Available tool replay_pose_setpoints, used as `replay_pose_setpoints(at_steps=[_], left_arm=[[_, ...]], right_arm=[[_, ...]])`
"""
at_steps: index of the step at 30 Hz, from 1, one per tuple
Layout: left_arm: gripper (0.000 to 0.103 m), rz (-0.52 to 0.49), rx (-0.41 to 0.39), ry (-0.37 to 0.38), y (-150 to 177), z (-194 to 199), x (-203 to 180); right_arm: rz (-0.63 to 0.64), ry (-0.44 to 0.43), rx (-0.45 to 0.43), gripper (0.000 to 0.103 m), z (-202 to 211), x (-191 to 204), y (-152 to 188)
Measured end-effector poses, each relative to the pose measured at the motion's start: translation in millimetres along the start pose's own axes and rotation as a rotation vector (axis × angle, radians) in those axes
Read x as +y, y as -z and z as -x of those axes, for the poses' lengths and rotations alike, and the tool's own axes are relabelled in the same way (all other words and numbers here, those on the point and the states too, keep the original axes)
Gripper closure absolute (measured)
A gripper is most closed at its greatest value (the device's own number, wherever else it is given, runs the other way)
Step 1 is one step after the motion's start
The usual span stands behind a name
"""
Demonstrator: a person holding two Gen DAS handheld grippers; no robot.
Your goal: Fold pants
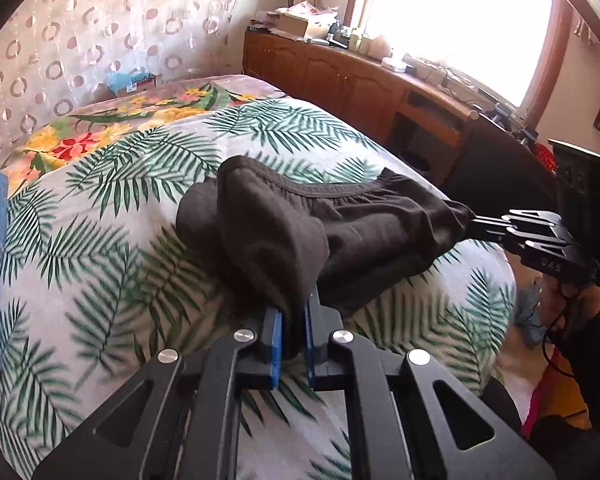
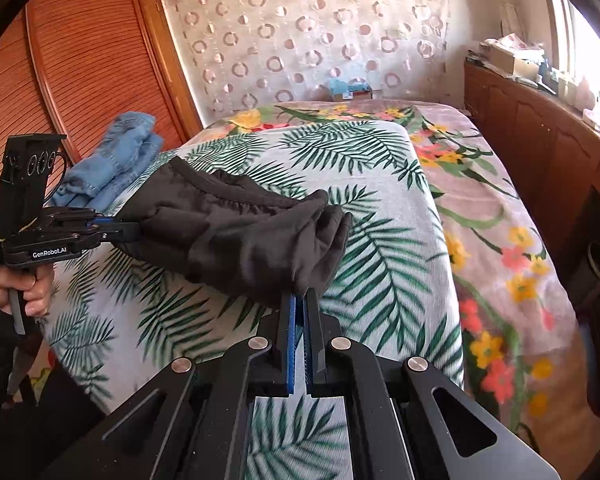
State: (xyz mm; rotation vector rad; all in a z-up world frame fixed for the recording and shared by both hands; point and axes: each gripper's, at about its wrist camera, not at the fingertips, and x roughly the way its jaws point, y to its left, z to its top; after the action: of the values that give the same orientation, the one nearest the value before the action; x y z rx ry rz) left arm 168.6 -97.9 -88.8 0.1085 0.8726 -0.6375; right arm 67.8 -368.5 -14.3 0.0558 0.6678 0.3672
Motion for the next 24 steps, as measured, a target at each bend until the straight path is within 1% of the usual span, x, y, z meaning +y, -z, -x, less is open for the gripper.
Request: replay_pose_setpoints(at_steps=[3,7,9,12,14,17,18,19,20,22,24], left_arm=[[0.093,0.018,-0.001,0.001,16.5,9.0,-7.4],[0.093,0.023,0.015,-0.021,29.6,6.1,-11.8],[0.090,0.019,0.028,-0.033,32.3,5.0,-13.3],[0.077,0.019,0.012,-0.049,29.3,9.2,-13.3],[0.061,0.020,-0.010,-0.051,26.5,17.5,-12.5],[0.054,0.022,-0.038,-0.069,19.2,27.6,-8.8],[0.050,0.021,-0.044,-0.083,16.8,27.9,-6.8],[0.033,0.028,-0.055,-0.097,14.4,30.1,-4.9],[0.021,0.038,-0.069,-0.098,12.5,32.2,-2.6],[0.021,0.052,-0.082,-0.090,10.0,34.4,2.1],[0.021,0.050,-0.081,-0.099,5.0,32.3,5.4]], right_arm=[[0.004,-0.016,0.006,0.101,11.4,4.2,10.3],[-0.004,-0.033,0.036,0.101,14.5,5.4,20.0],[-0.002,-0.021,0.045,0.101,14.4,5.0,21.3],[0.017,-0.012,0.041,0.100,17.9,7.4,17.5],[0.021,-0.007,0.037,0.100,20.2,7.0,12.8],[0.036,0.002,0.019,0.098,28.4,12.8,8.4],[0.041,0.008,0.012,0.098,31.2,12.8,5.5],[0.045,0.017,0.004,0.098,33.9,13.9,4.7],[0.048,0.023,-0.004,0.098,36.0,13.9,5.0],[0.050,0.031,-0.020,0.098,41.8,13.6,1.7],[0.046,0.035,-0.030,0.097,45.3,12.5,1.4]])
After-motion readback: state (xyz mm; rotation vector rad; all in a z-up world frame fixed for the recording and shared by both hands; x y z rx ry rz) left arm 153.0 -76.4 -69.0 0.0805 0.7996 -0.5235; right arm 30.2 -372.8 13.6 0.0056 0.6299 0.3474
